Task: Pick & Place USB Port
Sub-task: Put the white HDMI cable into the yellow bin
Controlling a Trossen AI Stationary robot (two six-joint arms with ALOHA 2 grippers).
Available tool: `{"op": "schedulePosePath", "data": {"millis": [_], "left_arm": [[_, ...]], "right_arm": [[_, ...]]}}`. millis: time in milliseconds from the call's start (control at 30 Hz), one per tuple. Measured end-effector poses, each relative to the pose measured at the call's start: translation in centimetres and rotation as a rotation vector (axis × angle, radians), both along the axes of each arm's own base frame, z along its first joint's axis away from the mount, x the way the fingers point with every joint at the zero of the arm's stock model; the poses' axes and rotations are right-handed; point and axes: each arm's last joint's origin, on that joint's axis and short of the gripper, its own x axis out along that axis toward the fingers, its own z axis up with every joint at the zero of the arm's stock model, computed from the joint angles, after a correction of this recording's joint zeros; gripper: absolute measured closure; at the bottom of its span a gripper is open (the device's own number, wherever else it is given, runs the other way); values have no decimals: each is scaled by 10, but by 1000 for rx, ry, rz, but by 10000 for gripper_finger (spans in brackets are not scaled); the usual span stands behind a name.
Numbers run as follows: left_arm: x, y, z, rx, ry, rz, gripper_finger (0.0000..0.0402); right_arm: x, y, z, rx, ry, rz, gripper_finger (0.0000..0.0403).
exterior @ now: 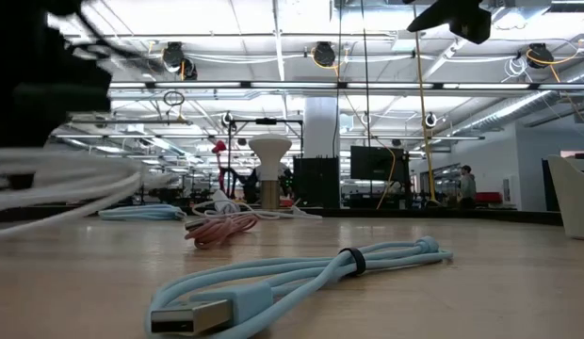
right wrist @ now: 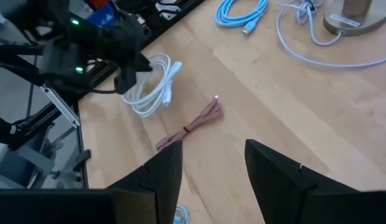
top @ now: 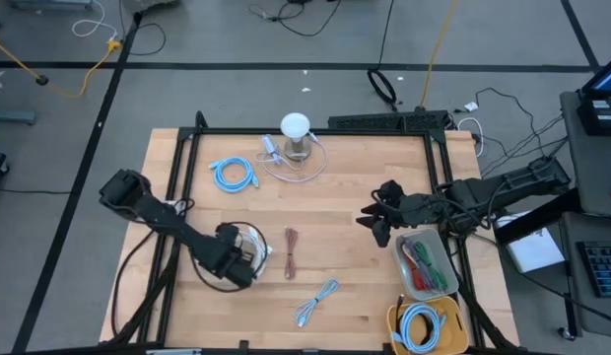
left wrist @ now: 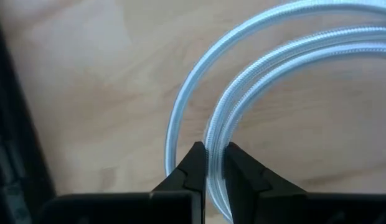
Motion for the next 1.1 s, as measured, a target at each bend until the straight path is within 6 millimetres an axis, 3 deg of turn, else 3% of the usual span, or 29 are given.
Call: {"op": "schedulePosePath", "data": {"millis": [300, 467, 600, 867, 1100], "left_arm": [[20, -17, 69, 221, -179, -223, 371], [30, -9, 111, 356, -234, -293, 371], [45, 4, 136, 432, -272, -376, 371], [80, 34, 157, 494, -322, -523, 371], [97, 40, 157, 479, -370, -580, 371]], "right_arm": [[2, 1, 3, 48, -42, 2, 234], [8, 3, 11, 134, -137, -18, 234], [22, 4, 10, 317, -317, 18, 234], [44, 1, -36, 615, -473, 22, 234], [45, 0, -37, 644, -603, 54, 234]]}}
